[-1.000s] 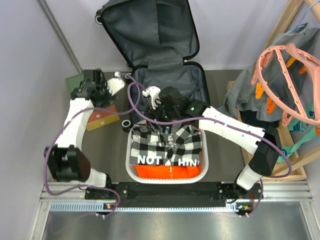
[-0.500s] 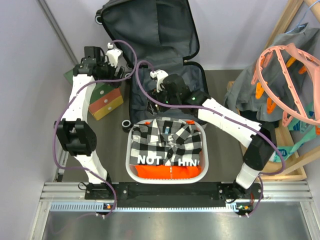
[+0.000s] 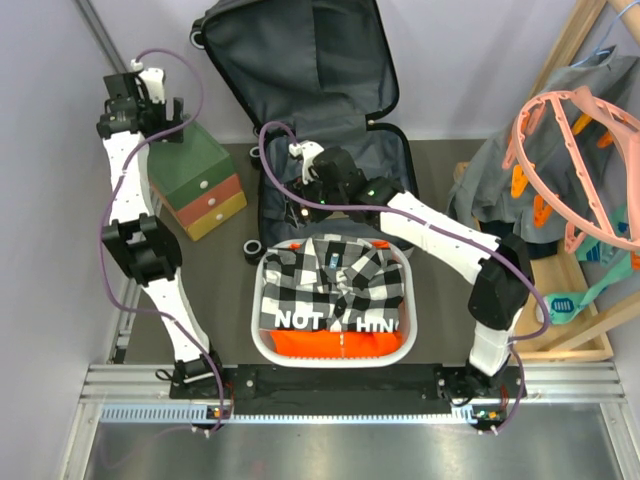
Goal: Open, take out, and arrange the luggage
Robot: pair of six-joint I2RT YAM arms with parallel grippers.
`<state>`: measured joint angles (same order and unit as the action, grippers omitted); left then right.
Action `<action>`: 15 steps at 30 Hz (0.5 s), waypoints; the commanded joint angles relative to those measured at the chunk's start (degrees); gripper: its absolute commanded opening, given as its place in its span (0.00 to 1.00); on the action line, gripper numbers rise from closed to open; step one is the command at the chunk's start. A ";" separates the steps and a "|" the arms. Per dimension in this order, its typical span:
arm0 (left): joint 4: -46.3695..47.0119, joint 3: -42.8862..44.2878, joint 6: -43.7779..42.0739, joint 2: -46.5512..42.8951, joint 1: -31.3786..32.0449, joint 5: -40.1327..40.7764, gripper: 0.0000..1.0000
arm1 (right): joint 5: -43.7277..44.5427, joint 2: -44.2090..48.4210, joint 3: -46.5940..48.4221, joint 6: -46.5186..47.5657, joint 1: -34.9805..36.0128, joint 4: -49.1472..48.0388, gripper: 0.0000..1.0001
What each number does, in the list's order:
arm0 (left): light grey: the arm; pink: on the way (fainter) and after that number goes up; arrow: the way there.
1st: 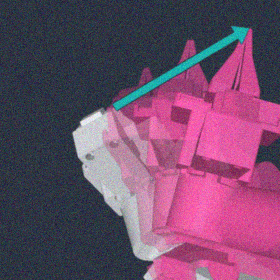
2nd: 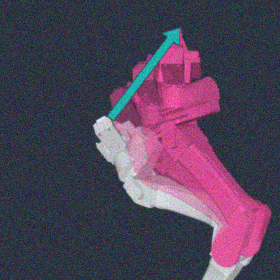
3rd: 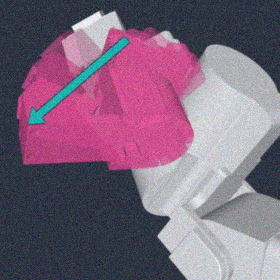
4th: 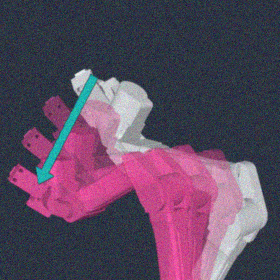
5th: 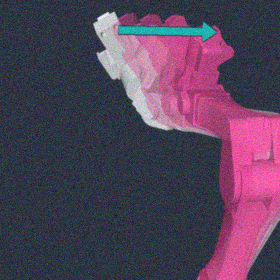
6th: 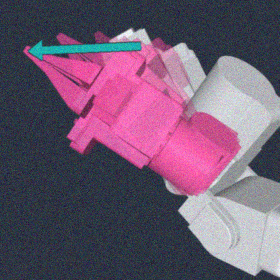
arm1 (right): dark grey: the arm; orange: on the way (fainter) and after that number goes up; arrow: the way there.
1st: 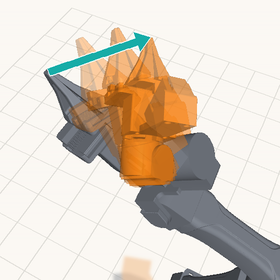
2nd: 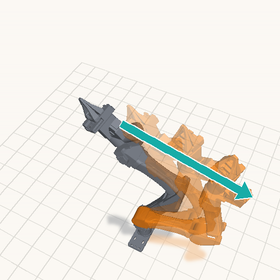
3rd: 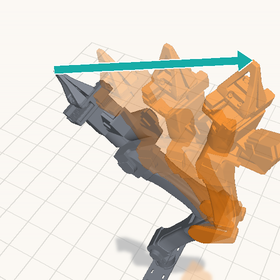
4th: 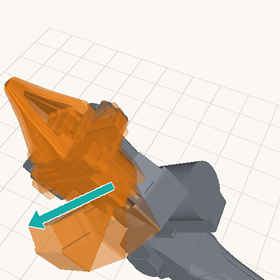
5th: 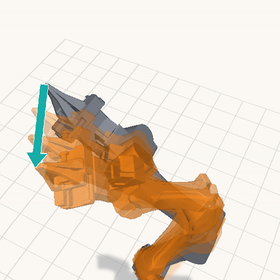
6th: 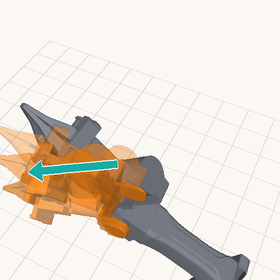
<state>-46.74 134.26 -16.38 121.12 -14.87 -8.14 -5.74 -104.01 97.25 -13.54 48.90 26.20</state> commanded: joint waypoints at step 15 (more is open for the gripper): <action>-7.89 4.08 3.64 15.36 -5.60 -29.20 0.81 | -2.26 -0.67 2.15 -0.96 0.23 -1.15 0.69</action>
<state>-40.49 139.52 -11.84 130.98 -20.14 -26.89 -6.52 -104.55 97.25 -13.74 48.90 26.41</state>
